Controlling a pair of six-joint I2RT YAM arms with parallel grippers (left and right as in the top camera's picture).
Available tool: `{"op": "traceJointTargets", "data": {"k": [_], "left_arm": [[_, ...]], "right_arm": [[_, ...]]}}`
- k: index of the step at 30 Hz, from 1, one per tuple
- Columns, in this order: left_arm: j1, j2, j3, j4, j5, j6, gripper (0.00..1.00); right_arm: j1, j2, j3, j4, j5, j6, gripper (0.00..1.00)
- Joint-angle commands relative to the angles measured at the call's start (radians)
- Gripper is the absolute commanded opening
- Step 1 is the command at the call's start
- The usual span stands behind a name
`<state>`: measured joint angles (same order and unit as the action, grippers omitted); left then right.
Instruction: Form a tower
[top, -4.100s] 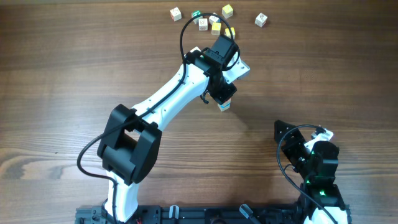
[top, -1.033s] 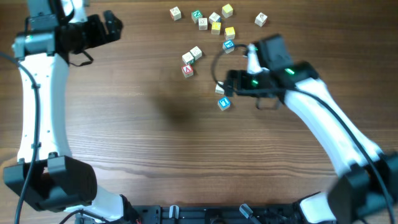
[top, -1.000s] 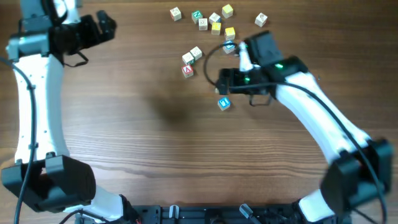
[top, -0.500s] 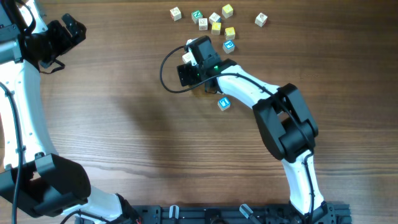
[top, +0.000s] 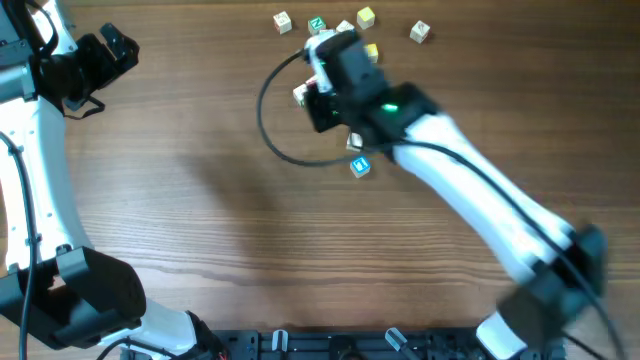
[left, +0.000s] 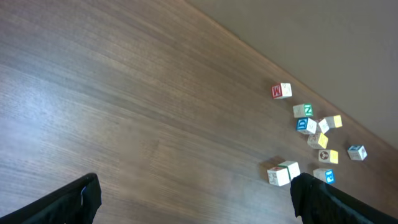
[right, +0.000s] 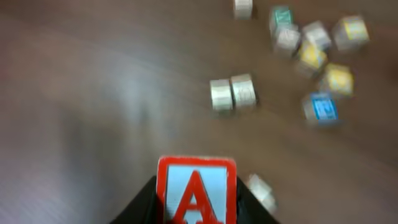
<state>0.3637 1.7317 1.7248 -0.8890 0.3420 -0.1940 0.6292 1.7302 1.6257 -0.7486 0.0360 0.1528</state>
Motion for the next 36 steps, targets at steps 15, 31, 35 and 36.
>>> {"op": "traceJointTargets", "data": {"k": [15, 31, 35, 36], "left_arm": [[-0.002, 0.008, -0.006, -0.047, -0.002, -0.009, 1.00], [-0.002, 0.008, -0.006, -0.047, -0.002, -0.009, 1.00], [-0.002, 0.008, -0.006, -0.047, -0.002, -0.009, 1.00], [-0.002, 0.008, -0.006, -0.047, -0.002, -0.009, 1.00]], "right_arm": [[-0.021, 0.016, -0.102, -0.261, 0.051, 0.030, 0.27], [-0.023, 0.044, -0.489, 0.229, 0.108, 0.005, 0.27], [-0.068, 0.050, -0.489, 0.232, 0.105, 0.005, 0.27], [-0.091, 0.050, -0.489, 0.233, 0.076, 0.004, 0.27]]}}
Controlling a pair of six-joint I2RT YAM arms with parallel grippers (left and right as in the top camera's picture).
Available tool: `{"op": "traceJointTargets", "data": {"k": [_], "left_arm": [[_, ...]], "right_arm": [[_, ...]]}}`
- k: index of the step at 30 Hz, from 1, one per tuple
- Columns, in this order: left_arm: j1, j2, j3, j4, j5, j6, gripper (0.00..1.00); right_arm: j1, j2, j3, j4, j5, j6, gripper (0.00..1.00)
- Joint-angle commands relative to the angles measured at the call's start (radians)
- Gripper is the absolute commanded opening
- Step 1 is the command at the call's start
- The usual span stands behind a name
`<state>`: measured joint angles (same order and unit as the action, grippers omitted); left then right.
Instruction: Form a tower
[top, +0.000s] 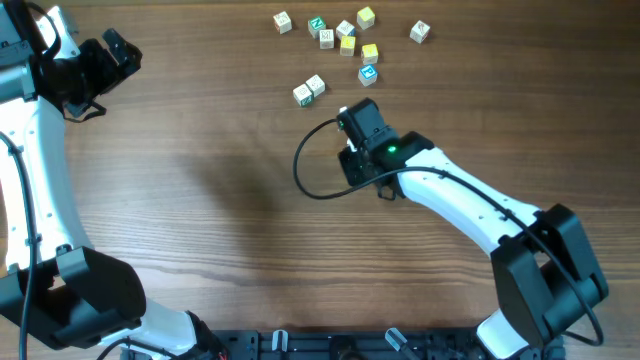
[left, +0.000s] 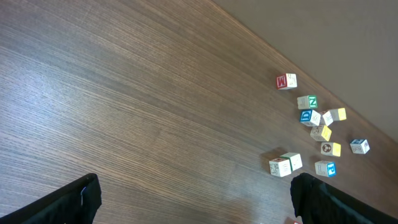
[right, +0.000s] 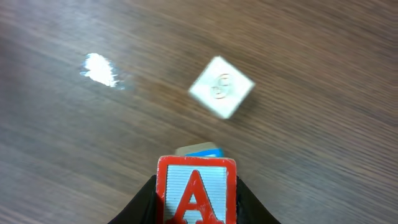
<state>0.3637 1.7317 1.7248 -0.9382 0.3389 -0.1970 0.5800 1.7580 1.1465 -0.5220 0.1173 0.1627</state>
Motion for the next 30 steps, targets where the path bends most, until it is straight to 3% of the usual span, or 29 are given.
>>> {"op": "traceJointTargets", "data": {"k": [1, 4, 14, 21, 30], "left_arm": [[-0.002, 0.008, -0.006, 0.002, 0.001, -0.006, 1.00], [-0.002, 0.008, -0.006, 0.002, 0.001, -0.006, 1.00], [-0.002, 0.008, -0.006, 0.002, 0.001, -0.006, 1.00], [-0.002, 0.008, -0.006, 0.002, 0.001, -0.006, 1.00], [-0.001, 0.008, -0.006, 0.002, 0.001, -0.006, 1.00]], "right_arm": [[-0.059, 0.023, -0.010, 0.009, -0.040, -0.006, 0.27], [-0.074, 0.023, -0.011, 0.028, -0.153, -0.049, 0.27], [-0.074, 0.023, -0.080, 0.114, -0.171, -0.057, 0.28], [-0.074, 0.024, -0.114, 0.122, -0.171, -0.057, 0.36], [-0.070, 0.024, -0.114, 0.163, -0.196, -0.085, 0.28]]}}
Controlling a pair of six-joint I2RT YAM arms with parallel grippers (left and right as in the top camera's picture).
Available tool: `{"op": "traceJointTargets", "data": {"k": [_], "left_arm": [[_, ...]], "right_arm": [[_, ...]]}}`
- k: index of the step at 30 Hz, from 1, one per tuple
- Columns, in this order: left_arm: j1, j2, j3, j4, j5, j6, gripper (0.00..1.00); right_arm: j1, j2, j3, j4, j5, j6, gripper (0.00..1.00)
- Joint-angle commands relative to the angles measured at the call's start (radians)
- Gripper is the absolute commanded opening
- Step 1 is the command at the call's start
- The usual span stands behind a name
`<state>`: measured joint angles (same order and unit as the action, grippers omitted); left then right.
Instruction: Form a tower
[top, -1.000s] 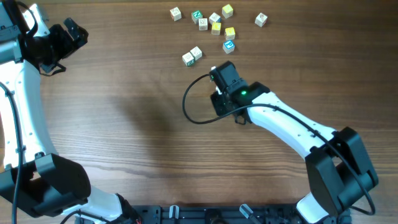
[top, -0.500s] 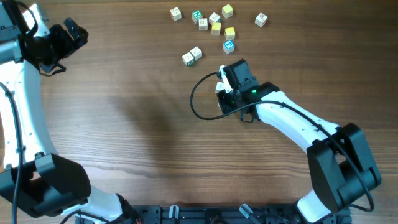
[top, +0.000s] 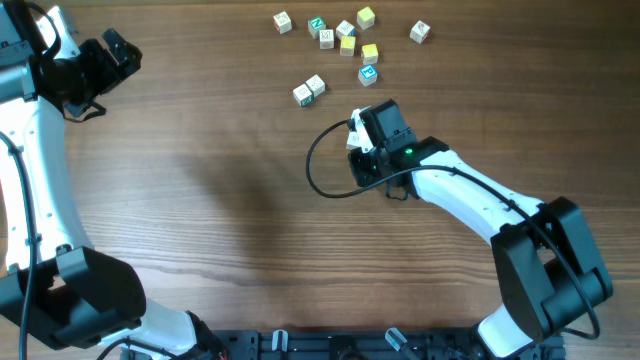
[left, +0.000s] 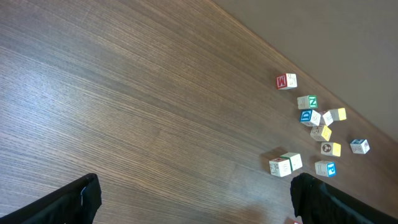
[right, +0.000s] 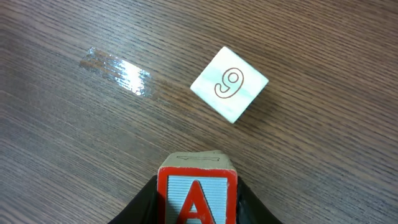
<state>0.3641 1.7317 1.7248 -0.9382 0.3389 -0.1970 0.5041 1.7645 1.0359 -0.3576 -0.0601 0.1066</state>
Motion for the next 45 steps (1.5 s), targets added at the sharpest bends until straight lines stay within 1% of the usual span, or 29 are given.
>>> {"op": "traceJointTargets", "data": {"k": [1, 3, 8, 10, 11, 13, 15, 19, 20, 22, 23, 24, 26, 28, 30, 32, 34, 35, 37, 38, 39, 40, 41, 43, 45], "left_arm": [[-0.001, 0.008, -0.006, 0.002, 0.001, -0.006, 1.00], [-0.001, 0.008, -0.006, 0.002, 0.001, -0.006, 1.00], [-0.001, 0.008, -0.006, 0.002, 0.001, -0.006, 1.00], [-0.001, 0.008, -0.006, 0.002, 0.001, -0.006, 1.00], [-0.001, 0.008, -0.006, 0.002, 0.001, -0.006, 1.00], [-0.001, 0.008, -0.006, 0.002, 0.001, -0.006, 1.00], [-0.001, 0.008, -0.006, 0.002, 0.001, -0.006, 1.00], [-0.001, 0.008, -0.006, 0.002, 0.001, -0.006, 1.00], [-0.001, 0.008, -0.006, 0.002, 0.001, -0.006, 1.00], [-0.001, 0.008, -0.006, 0.002, 0.001, -0.006, 1.00], [-0.001, 0.008, -0.006, 0.002, 0.001, -0.006, 1.00], [-0.001, 0.008, -0.006, 0.002, 0.001, -0.006, 1.00], [-0.001, 0.008, -0.006, 0.002, 0.001, -0.006, 1.00], [-0.001, 0.008, -0.006, 0.002, 0.001, -0.006, 1.00], [-0.001, 0.008, -0.006, 0.002, 0.001, -0.006, 1.00], [-0.001, 0.008, -0.006, 0.002, 0.001, -0.006, 1.00], [-0.001, 0.008, -0.006, 0.002, 0.001, -0.006, 1.00], [-0.001, 0.008, -0.006, 0.002, 0.001, -0.006, 1.00], [-0.001, 0.008, -0.006, 0.002, 0.001, -0.006, 1.00], [-0.001, 0.008, -0.006, 0.002, 0.001, -0.006, 1.00], [-0.001, 0.008, -0.006, 0.002, 0.001, -0.006, 1.00], [-0.001, 0.008, -0.006, 0.002, 0.001, -0.006, 1.00], [-0.001, 0.008, -0.006, 0.002, 0.001, -0.006, 1.00], [-0.001, 0.008, -0.006, 0.002, 0.001, -0.006, 1.00], [-0.001, 0.008, -0.006, 0.002, 0.001, -0.006, 1.00]], "right_arm": [[0.006, 0.017, -0.003, -0.005, -0.019, -0.037, 0.28], [0.006, 0.017, -0.003, -0.023, -0.018, -0.086, 0.27], [0.005, 0.017, -0.003, -0.032, -0.008, -0.156, 0.28], [0.005, 0.017, -0.003, -0.032, -0.007, -0.159, 0.28], [0.005, 0.017, -0.003, -0.032, -0.007, -0.159, 0.30], [0.005, 0.017, -0.003, -0.032, -0.008, -0.156, 0.42], [0.005, 0.017, -0.003, -0.031, -0.008, -0.156, 0.45], [0.005, 0.017, -0.002, -0.012, -0.013, -0.130, 0.66], [0.005, 0.016, 0.006, -0.014, -0.020, -0.129, 0.74], [0.005, 0.009, 0.068, -0.069, -0.019, -0.128, 1.00], [0.005, 0.004, 0.101, -0.094, -0.016, -0.113, 1.00], [0.005, 0.001, 0.163, -0.146, 0.028, -0.029, 1.00], [0.005, 0.001, 0.241, -0.220, 0.061, 0.060, 1.00], [0.005, 0.012, 0.324, -0.276, 0.060, 0.113, 1.00], [0.005, 0.055, 0.365, -0.289, 0.061, 0.161, 1.00], [0.005, 0.162, 0.413, -0.304, 0.060, 0.196, 0.99], [0.007, 0.319, 0.556, -0.397, 0.057, 0.235, 0.99], [0.007, 0.396, 0.661, -0.484, 0.063, 0.271, 0.93], [0.006, 0.451, 0.745, -0.564, 0.107, 0.359, 0.91], [0.007, 0.453, 0.752, -0.570, 0.109, 0.387, 0.91], [0.007, 0.453, 0.752, -0.568, 0.106, 0.448, 0.91], [0.007, 0.454, 0.752, -0.571, 0.095, 0.478, 0.88], [0.007, 0.457, 0.750, -0.578, 0.071, 0.500, 0.77], [0.007, 0.457, 0.750, -0.598, 0.071, 0.499, 0.63], [0.007, 0.458, 0.747, -0.638, 0.096, 0.496, 0.63]]}}
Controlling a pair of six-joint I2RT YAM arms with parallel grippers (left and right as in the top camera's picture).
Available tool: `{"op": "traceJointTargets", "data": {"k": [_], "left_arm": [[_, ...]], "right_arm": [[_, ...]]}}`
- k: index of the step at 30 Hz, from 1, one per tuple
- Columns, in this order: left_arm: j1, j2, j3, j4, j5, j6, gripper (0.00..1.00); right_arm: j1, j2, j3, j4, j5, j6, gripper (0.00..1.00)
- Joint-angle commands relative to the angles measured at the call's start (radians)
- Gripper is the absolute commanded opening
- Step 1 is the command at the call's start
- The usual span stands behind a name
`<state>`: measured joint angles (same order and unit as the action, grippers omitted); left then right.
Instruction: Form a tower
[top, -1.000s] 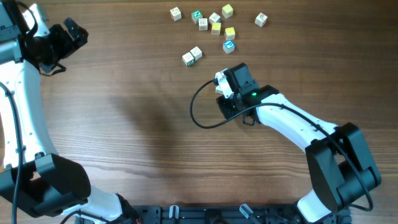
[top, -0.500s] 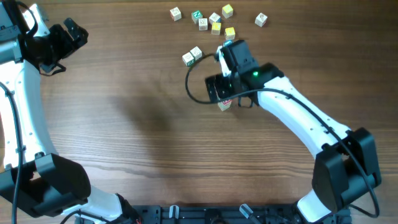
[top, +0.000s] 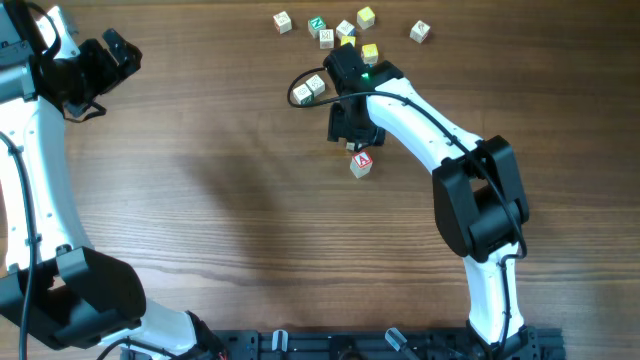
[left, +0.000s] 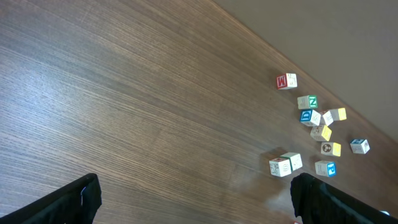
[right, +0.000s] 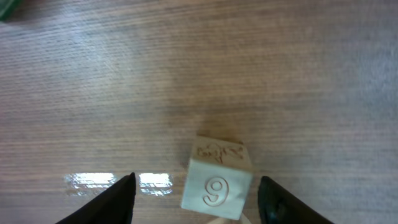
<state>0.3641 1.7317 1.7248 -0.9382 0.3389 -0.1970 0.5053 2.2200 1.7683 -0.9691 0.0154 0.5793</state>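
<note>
A red-framed A block rests on top of another block, which it mostly hides, near the table's middle. My right gripper hovers just beyond this stack, open and holding nothing. In the right wrist view a white block marked 9 lies on the table between the open fingers. At the far left my left gripper is raised high. The left wrist view shows that gripper wide open with only bare wood between its fingers.
Several loose letter blocks lie scattered at the far edge, with a pair of pale blocks a little nearer. The right arm's black cable loops over that pair. The left wrist view takes in the same cluster.
The right gripper was shut on the A block, pressed onto the lower block. Now it is open and farther back, over the 9 block. The A block stands alone on the stack.
The right gripper first carried the A block near the far cluster. It then held the block over a blue block beside the 9 block, and later low on that block's top. Now the A block is released on top. The left arm stayed still.
</note>
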Motion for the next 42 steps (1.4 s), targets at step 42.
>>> {"op": "traceJointTargets", "data": {"k": [42], "left_arm": [[-0.001, 0.008, -0.006, 0.002, 0.001, -0.006, 1.00]], "right_arm": [[-0.357, 0.163, -0.064, 0.260, -0.594, -0.549, 0.60]]}}
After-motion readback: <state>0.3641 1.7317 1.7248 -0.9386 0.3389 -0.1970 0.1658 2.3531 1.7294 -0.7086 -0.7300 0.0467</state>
